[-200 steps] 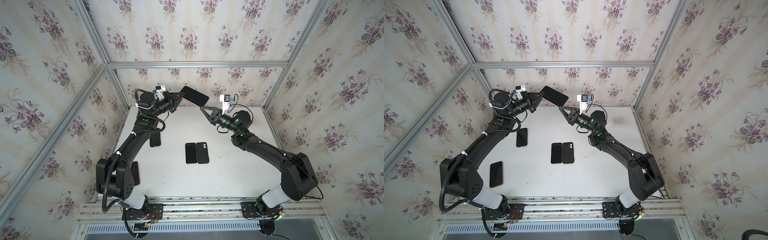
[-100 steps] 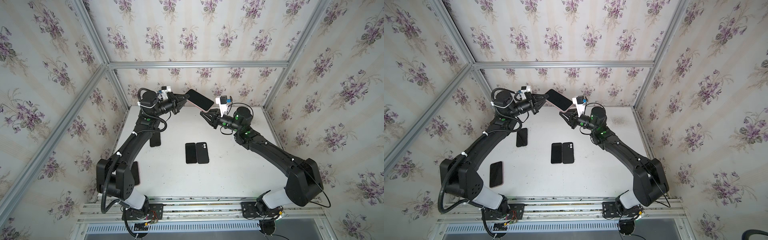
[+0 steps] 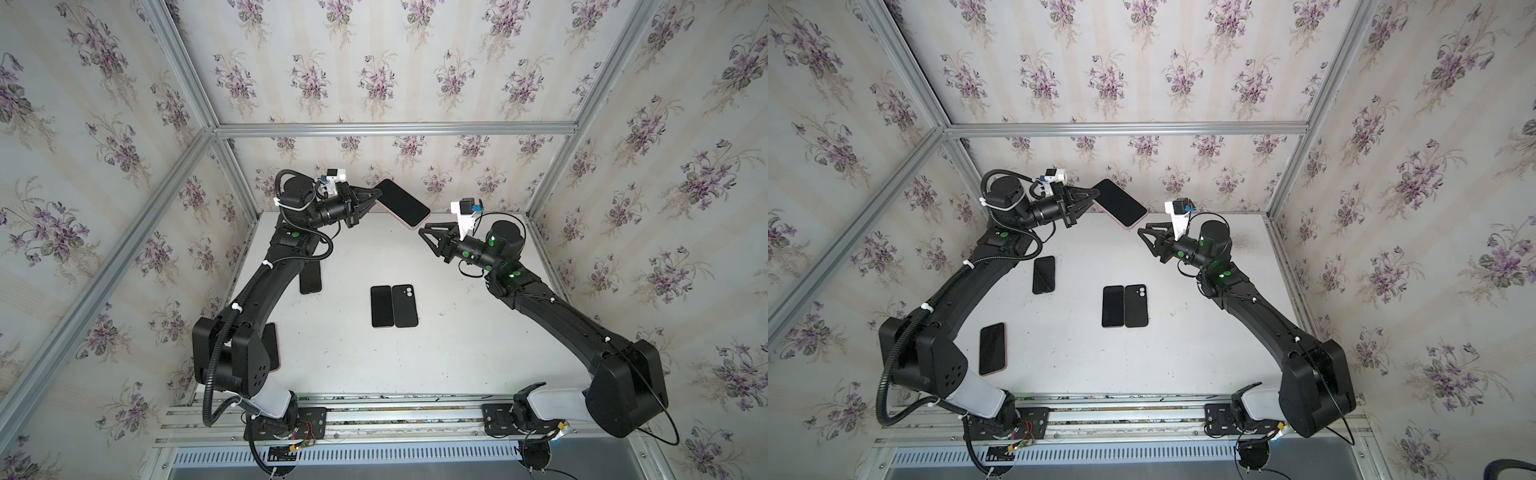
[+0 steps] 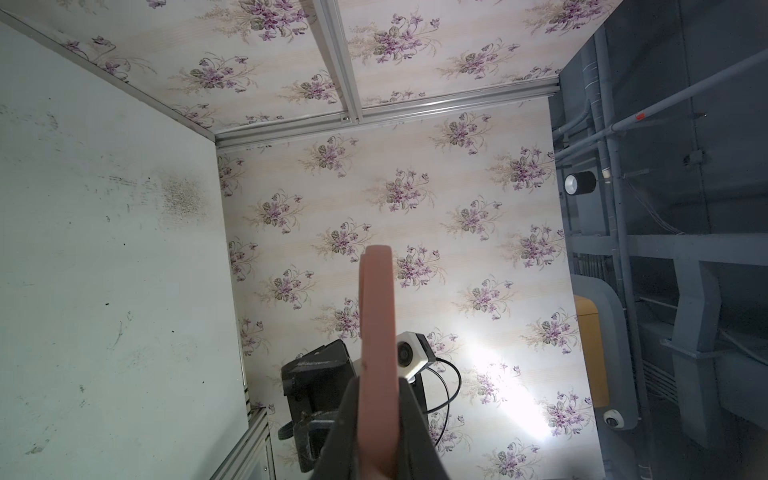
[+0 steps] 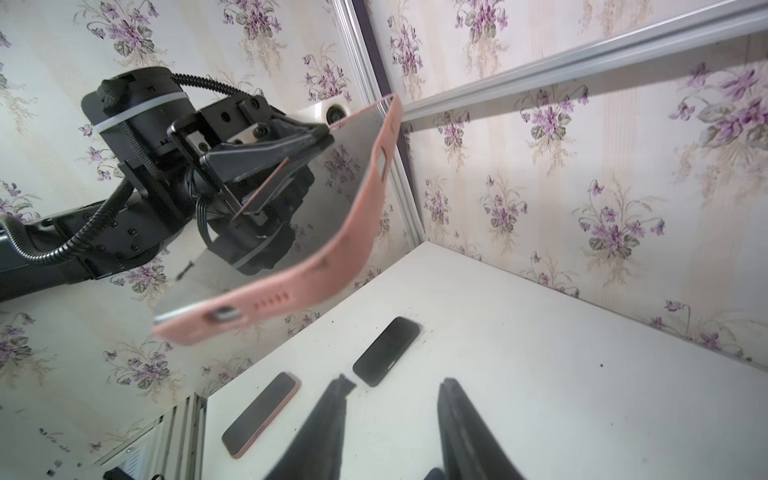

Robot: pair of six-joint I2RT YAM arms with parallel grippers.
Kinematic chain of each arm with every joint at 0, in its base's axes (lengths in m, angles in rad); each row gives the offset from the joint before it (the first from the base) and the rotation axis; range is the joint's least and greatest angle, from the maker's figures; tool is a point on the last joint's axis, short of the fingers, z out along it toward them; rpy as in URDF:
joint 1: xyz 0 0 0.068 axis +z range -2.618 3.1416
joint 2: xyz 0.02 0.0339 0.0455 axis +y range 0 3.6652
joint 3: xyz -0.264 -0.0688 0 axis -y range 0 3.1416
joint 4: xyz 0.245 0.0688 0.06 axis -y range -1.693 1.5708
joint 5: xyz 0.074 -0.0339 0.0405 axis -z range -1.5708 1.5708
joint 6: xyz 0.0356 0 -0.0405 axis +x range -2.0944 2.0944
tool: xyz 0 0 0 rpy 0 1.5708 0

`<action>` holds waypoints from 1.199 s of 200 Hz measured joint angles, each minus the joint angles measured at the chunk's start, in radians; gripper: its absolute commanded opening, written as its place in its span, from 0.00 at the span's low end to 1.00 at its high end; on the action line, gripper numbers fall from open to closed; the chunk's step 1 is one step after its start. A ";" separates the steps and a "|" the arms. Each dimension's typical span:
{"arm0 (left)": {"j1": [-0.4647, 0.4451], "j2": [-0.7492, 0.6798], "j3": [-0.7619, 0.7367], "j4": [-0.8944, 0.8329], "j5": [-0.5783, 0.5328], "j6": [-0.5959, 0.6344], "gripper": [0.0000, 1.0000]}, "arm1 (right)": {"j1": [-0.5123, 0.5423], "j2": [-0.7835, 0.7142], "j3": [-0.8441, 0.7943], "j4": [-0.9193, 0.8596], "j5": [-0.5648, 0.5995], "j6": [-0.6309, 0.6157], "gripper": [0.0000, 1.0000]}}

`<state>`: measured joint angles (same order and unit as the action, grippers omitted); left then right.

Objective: Take the phone out of the phone case

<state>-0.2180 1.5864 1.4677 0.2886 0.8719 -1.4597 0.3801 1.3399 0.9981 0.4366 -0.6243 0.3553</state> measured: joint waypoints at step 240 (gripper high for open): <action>0.000 0.040 0.008 -0.003 -0.010 0.011 0.00 | 0.110 0.064 -0.065 0.417 0.065 0.449 0.31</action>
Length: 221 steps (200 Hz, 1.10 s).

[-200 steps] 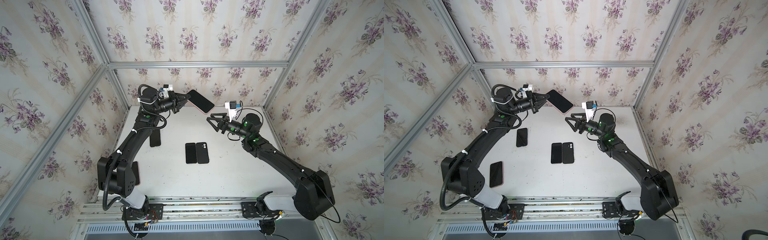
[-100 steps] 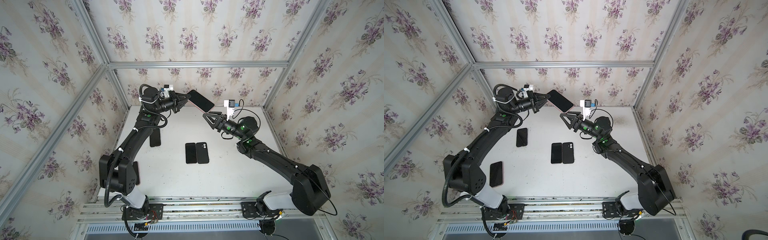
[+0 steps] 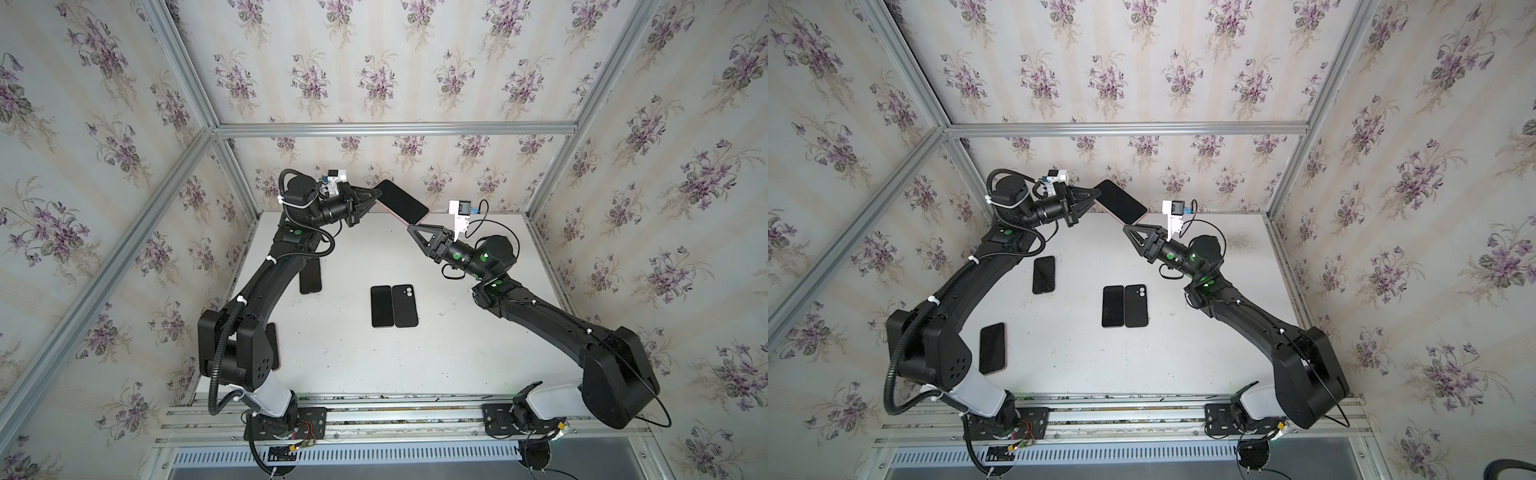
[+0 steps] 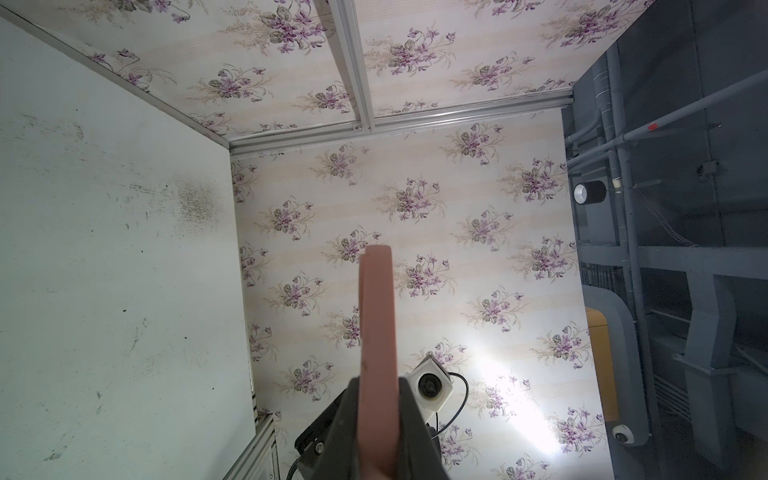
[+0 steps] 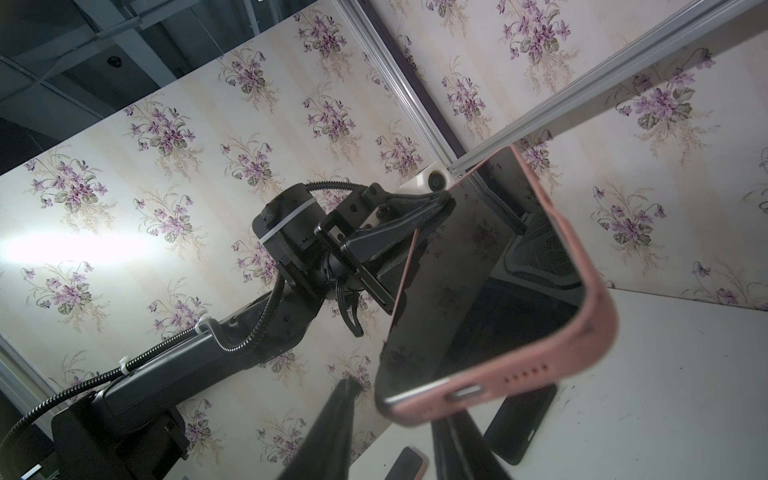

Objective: Take the phone out of the phone case

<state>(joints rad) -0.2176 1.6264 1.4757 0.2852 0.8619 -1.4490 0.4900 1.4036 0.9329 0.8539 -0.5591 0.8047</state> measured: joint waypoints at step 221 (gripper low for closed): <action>-0.039 -0.002 0.050 -0.035 -0.050 -0.002 0.00 | -0.066 -0.014 0.025 -0.149 0.031 -0.388 0.28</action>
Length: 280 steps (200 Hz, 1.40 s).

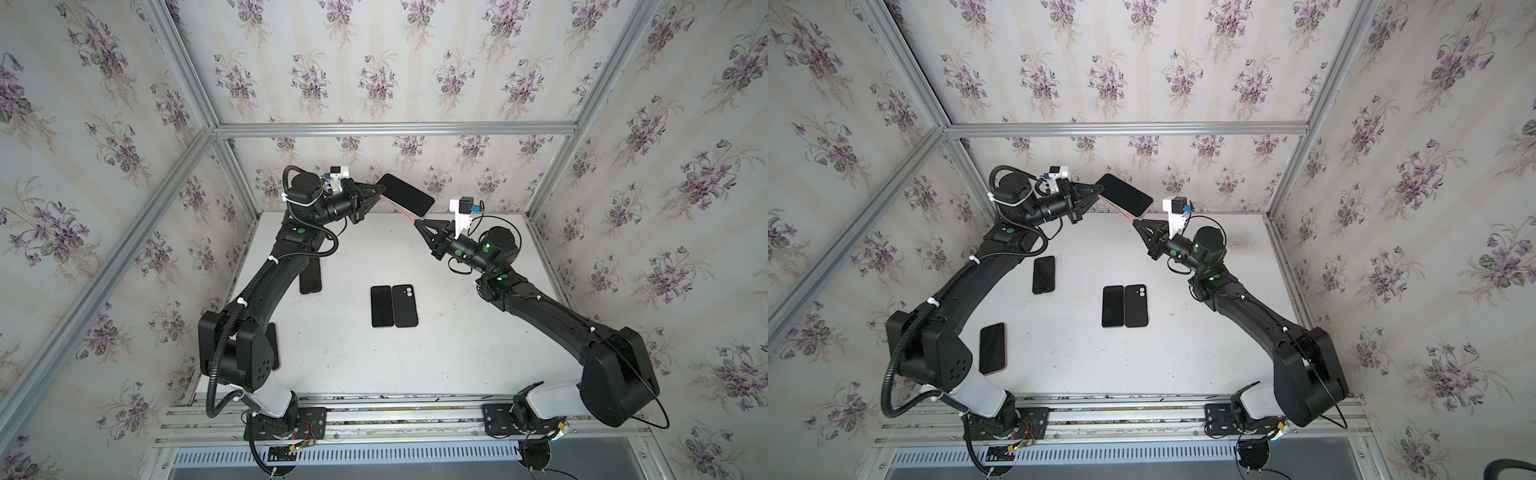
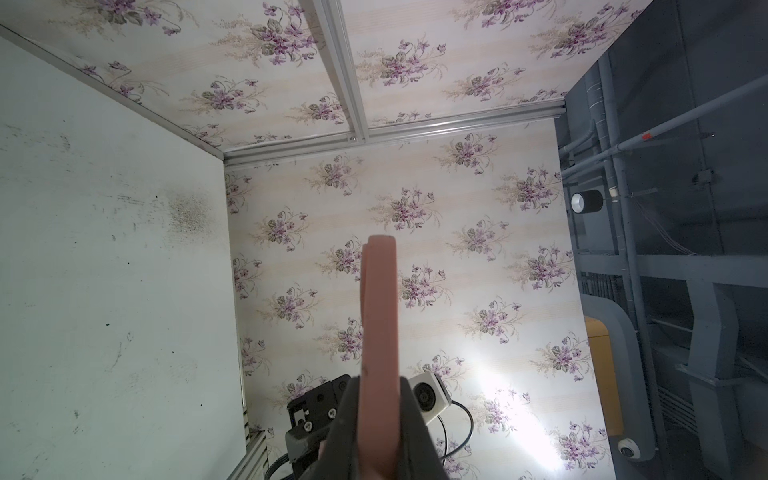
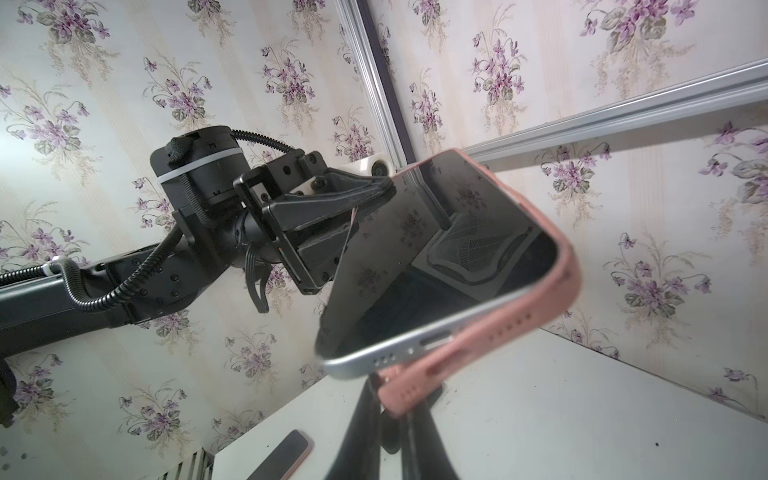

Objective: Take the phone out of the phone case

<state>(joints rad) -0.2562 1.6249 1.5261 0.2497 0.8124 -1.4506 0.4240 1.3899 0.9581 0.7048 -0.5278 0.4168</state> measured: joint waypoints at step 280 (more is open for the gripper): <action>-0.119 -0.105 0.365 -1.178 0.055 1.665 0.00 | -0.065 -0.098 0.161 -1.065 -0.400 -0.888 0.57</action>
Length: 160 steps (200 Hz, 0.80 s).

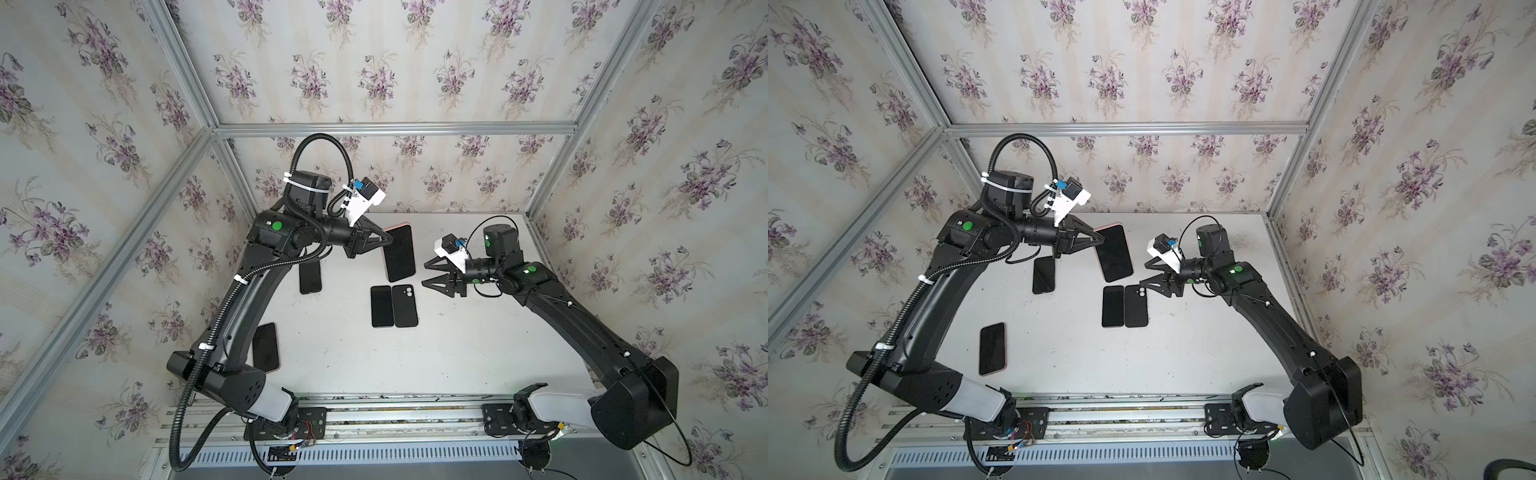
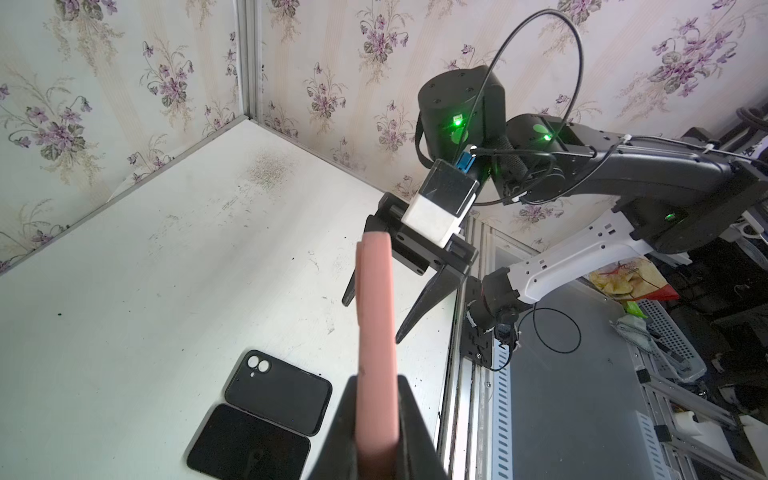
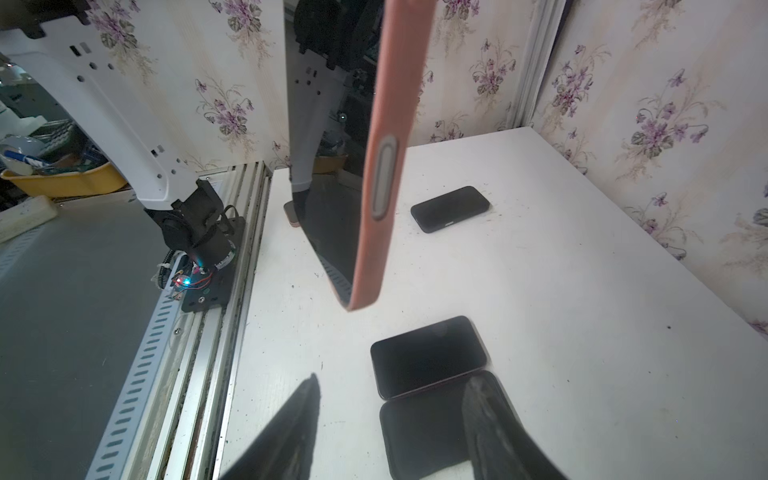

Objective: Take the phone out of the phone case

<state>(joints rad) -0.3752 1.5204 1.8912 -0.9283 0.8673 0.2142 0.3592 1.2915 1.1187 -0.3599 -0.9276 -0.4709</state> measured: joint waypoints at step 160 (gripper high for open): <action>-0.018 0.020 0.011 0.001 0.039 0.019 0.00 | 0.020 0.041 0.067 -0.055 -0.053 -0.027 0.38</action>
<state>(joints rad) -0.3927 1.5406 1.9018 -0.9276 0.9062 0.2329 0.3794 1.3323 1.1854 -0.4145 -0.9802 -0.4980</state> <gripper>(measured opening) 0.134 0.388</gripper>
